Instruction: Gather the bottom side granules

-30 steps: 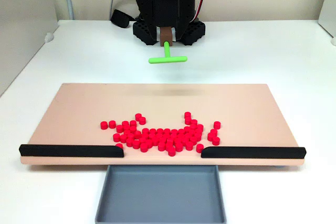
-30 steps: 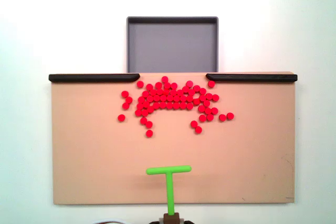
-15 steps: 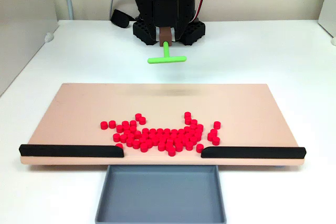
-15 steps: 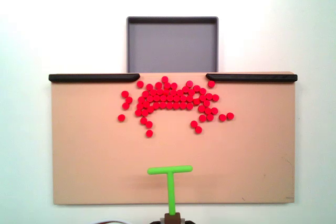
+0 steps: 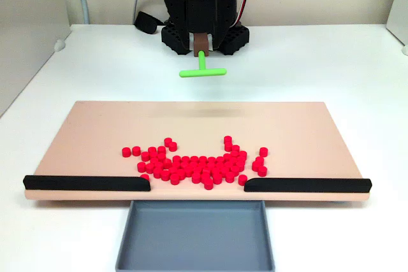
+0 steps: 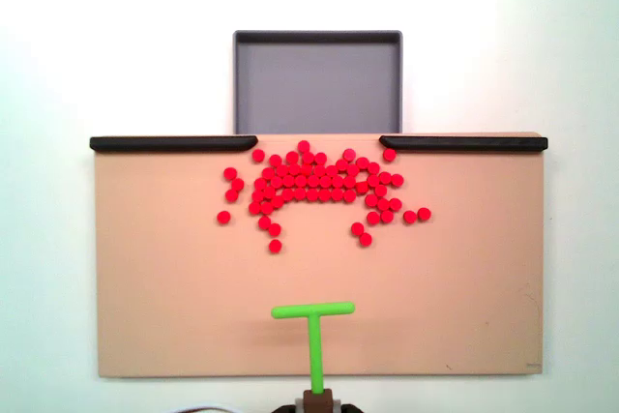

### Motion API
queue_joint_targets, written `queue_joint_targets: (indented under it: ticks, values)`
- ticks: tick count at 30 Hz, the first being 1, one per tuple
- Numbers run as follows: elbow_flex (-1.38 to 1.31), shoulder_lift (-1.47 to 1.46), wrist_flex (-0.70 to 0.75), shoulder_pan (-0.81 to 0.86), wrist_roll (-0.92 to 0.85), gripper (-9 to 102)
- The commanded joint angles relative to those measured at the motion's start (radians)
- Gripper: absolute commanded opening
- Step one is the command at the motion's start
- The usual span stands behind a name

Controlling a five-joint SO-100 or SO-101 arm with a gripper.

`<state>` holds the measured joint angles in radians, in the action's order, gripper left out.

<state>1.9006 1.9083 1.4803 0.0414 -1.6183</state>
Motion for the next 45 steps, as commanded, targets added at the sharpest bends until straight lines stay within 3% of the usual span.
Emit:
queue_joint_targets:
  ticks: [1,36,45]
  values:
    - [-0.02,0.038,-0.002,0.009,-0.009,0]
    - [-0.006,-0.023,-0.009,-0.046,0.044,2]
    - [0.172,0.04,-0.19,-0.086,0.104,3]
